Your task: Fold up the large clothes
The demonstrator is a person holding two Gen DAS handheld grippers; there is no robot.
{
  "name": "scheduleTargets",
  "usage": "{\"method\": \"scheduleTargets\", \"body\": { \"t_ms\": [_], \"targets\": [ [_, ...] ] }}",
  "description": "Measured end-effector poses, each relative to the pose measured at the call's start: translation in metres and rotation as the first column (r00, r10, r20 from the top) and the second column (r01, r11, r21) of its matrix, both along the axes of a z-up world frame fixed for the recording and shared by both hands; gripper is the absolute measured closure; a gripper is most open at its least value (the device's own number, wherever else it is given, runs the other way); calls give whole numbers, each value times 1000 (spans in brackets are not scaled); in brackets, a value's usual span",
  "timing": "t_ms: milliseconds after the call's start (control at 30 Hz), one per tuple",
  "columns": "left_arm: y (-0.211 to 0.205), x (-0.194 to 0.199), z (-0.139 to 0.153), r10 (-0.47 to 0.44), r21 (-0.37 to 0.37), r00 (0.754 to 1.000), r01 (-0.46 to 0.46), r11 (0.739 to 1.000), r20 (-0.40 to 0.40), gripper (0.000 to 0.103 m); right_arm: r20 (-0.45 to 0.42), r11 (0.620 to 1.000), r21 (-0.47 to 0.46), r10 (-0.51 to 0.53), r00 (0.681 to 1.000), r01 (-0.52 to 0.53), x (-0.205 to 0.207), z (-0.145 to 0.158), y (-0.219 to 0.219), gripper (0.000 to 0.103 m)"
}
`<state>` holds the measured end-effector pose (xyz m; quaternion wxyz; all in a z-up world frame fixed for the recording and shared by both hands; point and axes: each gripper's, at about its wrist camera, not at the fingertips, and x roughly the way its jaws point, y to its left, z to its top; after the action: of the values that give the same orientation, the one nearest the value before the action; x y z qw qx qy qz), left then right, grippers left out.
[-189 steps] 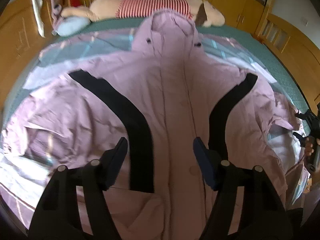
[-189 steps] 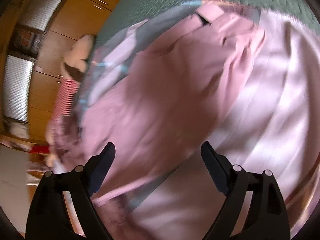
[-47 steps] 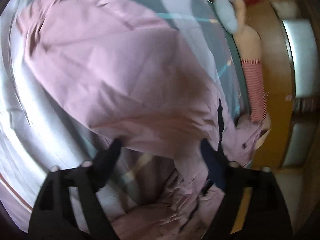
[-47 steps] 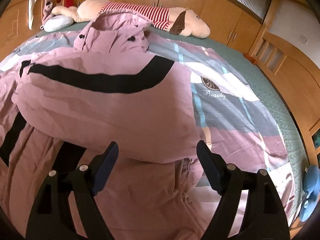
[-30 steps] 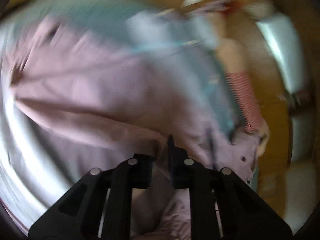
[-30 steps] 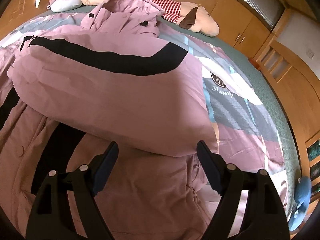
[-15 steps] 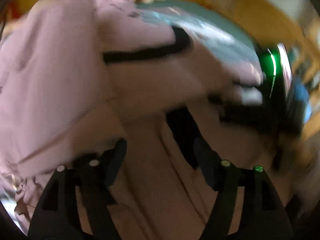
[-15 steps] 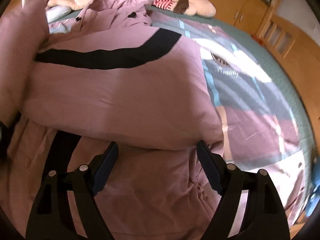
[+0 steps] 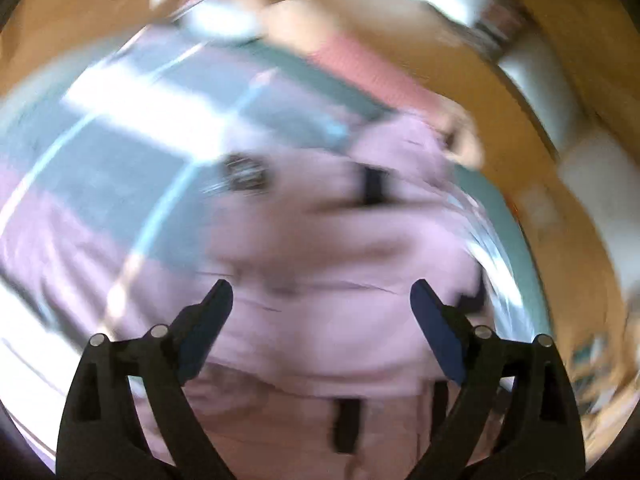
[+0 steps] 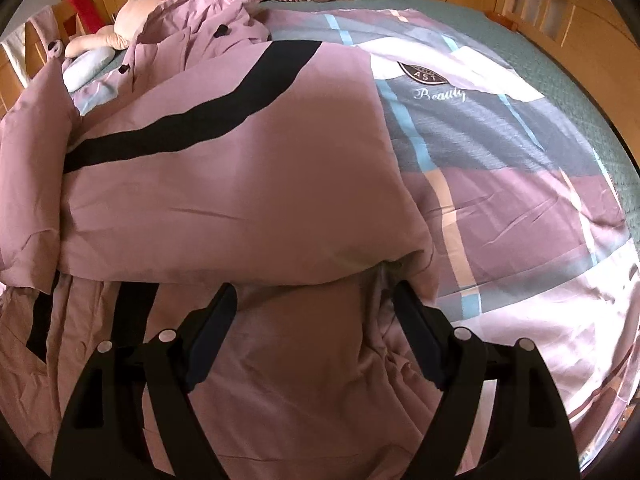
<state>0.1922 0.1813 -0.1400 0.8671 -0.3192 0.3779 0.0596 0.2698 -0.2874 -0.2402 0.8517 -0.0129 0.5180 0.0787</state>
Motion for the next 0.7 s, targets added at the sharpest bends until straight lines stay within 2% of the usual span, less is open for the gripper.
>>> {"method": "scheduleTargets", "body": {
  "t_ms": [67, 100, 167, 200, 267, 333, 400, 433, 500, 533, 567, 633, 667, 700],
  "targets": [
    [25, 6, -22, 54, -33, 997, -56, 998, -60, 12, -7, 1000, 11, -7, 1000, 7, 1, 0, -3, 22],
    [32, 6, -32, 52, -48, 995, -56, 997, -80, 11, -7, 1000, 14, -8, 1000, 8, 1, 0, -3, 22],
    [40, 15, -54, -5, -152, 996, -9, 988, -92, 12, -6, 1000, 13, -7, 1000, 7, 0, 1, -2, 22],
    [38, 18, -63, -22, -217, 996, 4, 976, -81, 17, -4, 1000, 12, -5, 1000, 5, -1, 1, -2, 22],
    [33, 21, -73, -41, -349, 999, 28, 937, -30, 32, 4, 1000, 11, -4, 1000, 4, -2, 2, -1, 22],
    [26, 21, -68, -72, -394, 997, 81, 915, 37, 32, 23, 1000, 10, -4, 1000, 4, -3, 6, 0, 22],
    [-3, 26, -53, -191, -407, 971, 234, 883, 144, 31, 59, 1000, 7, -4, 998, 3, -5, 12, 1, 22],
    [-21, 28, -40, -256, -387, 948, 311, 868, 189, 28, 81, 1000, 4, -4, 997, 3, -7, 16, 2, 22],
    [-70, 21, -10, -430, -284, 855, 506, 814, 292, 20, 130, 1000, -3, -4, 991, 5, -10, 25, 3, 22],
    [-90, 19, -1, -499, -252, 800, 586, 770, 335, 20, 158, 1000, -5, -2, 987, 3, -12, 30, 3, 22],
    [-112, 12, 8, -562, -247, 728, 672, 698, 393, 20, 175, 1000, -9, -3, 985, 4, -13, 33, 4, 22],
    [-146, 4, 18, -645, -249, 611, 785, 567, 460, 18, 191, 1000, -13, -17, 981, 20, -13, 37, 2, 22],
    [-169, -2, 24, -705, -201, 548, 832, 518, 450, 18, 191, 999, -16, -30, 981, 33, -12, 37, 0, 22],
    [-183, -10, 29, -737, -146, 526, 843, 518, 425, 17, 187, 999, -20, -43, 981, 48, -11, 37, -2, 22]
  ]
}}
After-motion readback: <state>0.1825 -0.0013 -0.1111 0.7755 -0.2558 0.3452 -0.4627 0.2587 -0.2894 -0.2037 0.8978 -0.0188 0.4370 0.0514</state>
